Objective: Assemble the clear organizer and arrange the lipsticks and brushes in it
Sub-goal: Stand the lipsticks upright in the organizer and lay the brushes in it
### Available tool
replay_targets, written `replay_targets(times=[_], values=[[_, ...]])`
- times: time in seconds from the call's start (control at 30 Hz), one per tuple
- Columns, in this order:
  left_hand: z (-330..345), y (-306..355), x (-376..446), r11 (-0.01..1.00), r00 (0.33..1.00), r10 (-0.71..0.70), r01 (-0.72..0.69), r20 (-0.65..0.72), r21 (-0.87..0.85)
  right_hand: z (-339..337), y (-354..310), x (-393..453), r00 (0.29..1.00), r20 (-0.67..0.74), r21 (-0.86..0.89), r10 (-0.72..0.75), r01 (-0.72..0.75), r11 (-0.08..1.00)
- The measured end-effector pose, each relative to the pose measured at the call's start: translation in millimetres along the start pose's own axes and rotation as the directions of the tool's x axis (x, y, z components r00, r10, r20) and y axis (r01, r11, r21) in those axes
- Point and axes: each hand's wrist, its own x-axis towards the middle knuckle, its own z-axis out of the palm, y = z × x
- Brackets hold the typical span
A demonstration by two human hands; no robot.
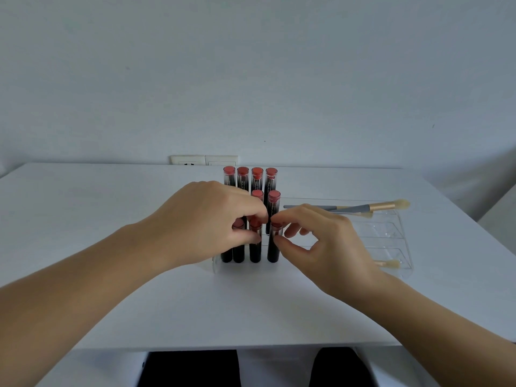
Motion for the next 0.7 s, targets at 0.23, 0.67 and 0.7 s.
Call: replay_targets(times=[0.23,0.67,0.7], values=[[-1.1,2.1,1.9,0.998,1.000,-0.007,0.007,0.002,0.062,1.4,2.0,-0.3,1.000,0.011,-0.004,-0.007,0.008,1.000],[-4.5,4.4,0.5,0.999,0.998,-0.043,0.041,0.051,0.026,-0.5,-0.9,-2.6,0.999,0.039,-0.008,-0.011,0.011,1.000],[-5.1,4.2,-0.4,0.999,0.998,-0.038,0.037,0.046,0.023,-0.4,-1.4,-3.0,0.999,0.040,-0.013,-0.016,0.017,1.000]])
